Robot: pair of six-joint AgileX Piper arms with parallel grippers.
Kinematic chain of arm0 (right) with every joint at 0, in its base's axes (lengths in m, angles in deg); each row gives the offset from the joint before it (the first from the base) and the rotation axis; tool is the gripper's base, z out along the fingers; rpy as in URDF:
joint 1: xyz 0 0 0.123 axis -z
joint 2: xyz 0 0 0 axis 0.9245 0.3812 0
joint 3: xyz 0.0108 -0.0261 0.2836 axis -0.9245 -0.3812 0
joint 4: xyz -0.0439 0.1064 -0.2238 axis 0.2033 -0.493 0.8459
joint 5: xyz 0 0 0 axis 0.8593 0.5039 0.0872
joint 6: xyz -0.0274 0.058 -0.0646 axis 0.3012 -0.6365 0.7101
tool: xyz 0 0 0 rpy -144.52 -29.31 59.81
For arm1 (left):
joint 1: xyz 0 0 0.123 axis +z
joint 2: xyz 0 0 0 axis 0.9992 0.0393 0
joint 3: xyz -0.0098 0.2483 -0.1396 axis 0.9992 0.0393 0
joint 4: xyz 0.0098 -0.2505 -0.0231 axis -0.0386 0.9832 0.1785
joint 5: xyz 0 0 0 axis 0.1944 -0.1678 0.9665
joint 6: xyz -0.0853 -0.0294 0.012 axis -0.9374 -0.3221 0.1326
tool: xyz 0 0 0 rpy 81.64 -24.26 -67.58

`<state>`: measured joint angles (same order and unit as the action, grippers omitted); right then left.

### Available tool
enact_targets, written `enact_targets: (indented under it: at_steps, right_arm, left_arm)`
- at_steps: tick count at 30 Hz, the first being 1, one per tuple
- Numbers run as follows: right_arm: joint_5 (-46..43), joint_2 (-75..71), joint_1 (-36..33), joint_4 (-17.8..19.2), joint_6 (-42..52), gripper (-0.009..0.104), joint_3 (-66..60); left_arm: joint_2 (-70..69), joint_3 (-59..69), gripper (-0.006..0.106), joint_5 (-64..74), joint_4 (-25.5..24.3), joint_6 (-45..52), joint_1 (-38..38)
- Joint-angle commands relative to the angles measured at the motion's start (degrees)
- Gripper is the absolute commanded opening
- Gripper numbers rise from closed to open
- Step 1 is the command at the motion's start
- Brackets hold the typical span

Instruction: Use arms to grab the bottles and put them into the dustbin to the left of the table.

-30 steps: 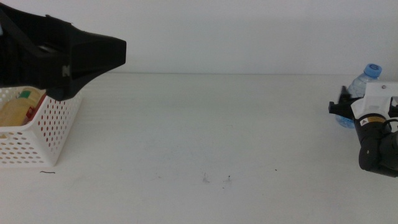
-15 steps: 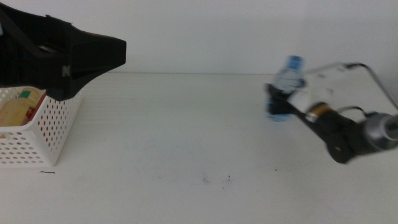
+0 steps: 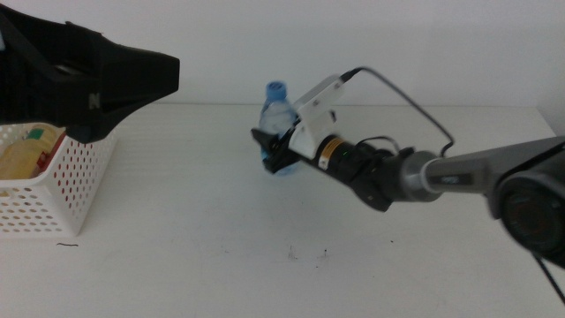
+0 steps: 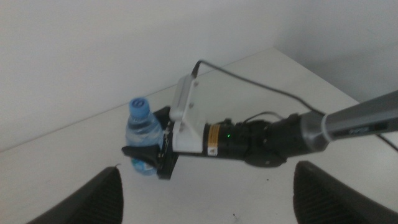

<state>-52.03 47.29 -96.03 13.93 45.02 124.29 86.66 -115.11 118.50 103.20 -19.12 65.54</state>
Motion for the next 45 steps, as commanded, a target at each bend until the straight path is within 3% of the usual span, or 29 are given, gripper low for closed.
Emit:
enact_targets:
  at_steps: [1,6,8,10,11,12,14,15,24,29,31,36,39,41,45]
  right_arm:
    - [-2.4,0.9,-0.7,-0.8,-0.1,-0.003,2.4]
    - [-2.6,2.9,-1.2,-0.8,-0.1,-0.002,3.6]
    - [-2.2,2.9,-1.2,-0.8,-0.1,0.003,3.6]
    - [-2.2,2.9,-1.2,-0.8,-0.3,0.020,3.6]
    - [-2.4,2.9,-1.2,-0.4,-3.2,0.046,3.6]
    - [-2.6,2.9,-1.2,0.1,-5.4,0.061,3.6]
    - [-2.5,2.9,-1.2,2.5,-9.8,0.089,3.6]
    - [-2.3,2.8,-1.2,5.2,-12.6,0.093,3.6]
    - [3.2,1.0,1.2,22.4,-29.7,0.090,2.8]
    - [3.9,-1.2,4.0,27.8,-34.5,0.090,2.5]
    - [3.9,-2.2,5.4,31.7,-38.6,0.090,2.5]
    - [4.9,-4.7,7.4,53.3,-58.3,0.090,2.4]
    - [4.5,-5.9,7.1,62.5,-63.7,0.090,2.4]
    - [4.2,-6.5,6.6,65.1,-64.8,0.090,2.4]
    - [3.3,-6.8,6.0,65.0,-65.9,0.090,2.4]
  left_arm:
    - [-0.2,-0.3,0.094,-0.8,-0.1,0.0,-0.1]
    - [-0.2,-0.3,0.094,-0.8,-0.1,0.0,-0.1]
    - [-0.2,-0.3,0.094,-0.8,-0.1,0.0,-0.1]
    - [-0.2,-0.3,0.094,-0.8,-0.1,0.0,-0.1]
    - [-0.2,-0.3,0.094,-0.8,-0.1,0.0,-0.1]
    - [-0.2,-0.3,0.094,-0.8,-0.1,0.0,-0.1]
    - [-0.2,-0.3,0.094,-0.8,-0.1,0.0,-0.1]
    - [-0.2,-0.3,0.094,-0.8,-0.1,0.0,-0.1]
    - [-0.2,-0.3,0.094,-0.8,-0.1,0.0,-0.1]
    - [-0.2,-0.3,0.094,-0.8,-0.1,0.0,-0.1]
    - [-0.2,-0.3,0.094,-0.8,-0.1,0.0,-0.1]
    - [-0.2,-0.3,0.094,-0.8,-0.1,-0.1,-0.1]
    - [-0.2,-0.3,0.094,-0.8,-0.1,-0.1,-0.1]
    - [-0.2,-0.3,0.094,-0.8,-0.1,-0.1,-0.1]
    - [-0.2,-0.3,0.094,-0.8,-0.1,-0.1,-0.1]
